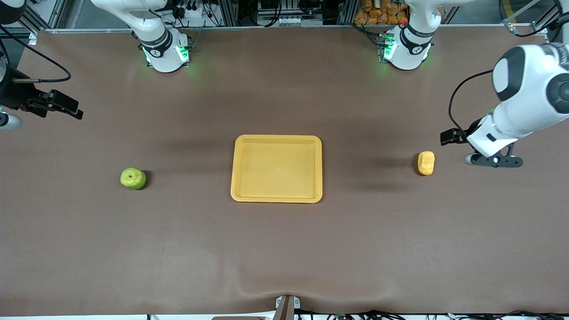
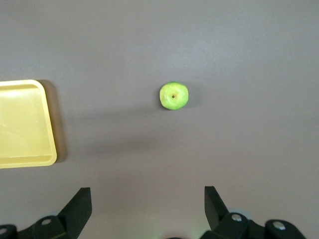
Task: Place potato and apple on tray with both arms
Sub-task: 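Move the left gripper down over the yellow potato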
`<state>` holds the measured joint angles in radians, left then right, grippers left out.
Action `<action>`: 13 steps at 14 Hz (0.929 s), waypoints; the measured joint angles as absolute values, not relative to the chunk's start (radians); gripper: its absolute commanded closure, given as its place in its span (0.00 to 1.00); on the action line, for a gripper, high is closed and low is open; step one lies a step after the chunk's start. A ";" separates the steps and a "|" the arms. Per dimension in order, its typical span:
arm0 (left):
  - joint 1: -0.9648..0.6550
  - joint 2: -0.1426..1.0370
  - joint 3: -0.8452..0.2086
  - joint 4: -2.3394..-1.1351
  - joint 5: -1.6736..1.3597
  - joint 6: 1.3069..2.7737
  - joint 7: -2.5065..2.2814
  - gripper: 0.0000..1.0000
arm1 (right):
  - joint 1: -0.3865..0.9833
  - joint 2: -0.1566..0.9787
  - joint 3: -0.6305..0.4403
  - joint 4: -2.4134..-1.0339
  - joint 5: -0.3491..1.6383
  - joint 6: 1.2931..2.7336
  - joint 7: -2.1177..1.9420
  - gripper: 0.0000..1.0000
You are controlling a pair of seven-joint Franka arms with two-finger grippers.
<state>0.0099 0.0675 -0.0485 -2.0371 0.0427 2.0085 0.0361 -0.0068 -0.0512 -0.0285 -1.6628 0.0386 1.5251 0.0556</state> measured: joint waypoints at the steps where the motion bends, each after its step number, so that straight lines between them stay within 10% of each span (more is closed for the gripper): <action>1: 0.010 0.079 -0.049 -2.062 0.043 2.052 0.037 0.00 | -0.007 -0.051 -0.030 -1.663 0.039 1.518 0.056 0.00; 13: 0.018 0.263 -0.046 -2.120 0.047 2.290 0.064 0.00 | -0.027 -0.065 -0.039 -1.741 0.039 1.513 0.057 0.00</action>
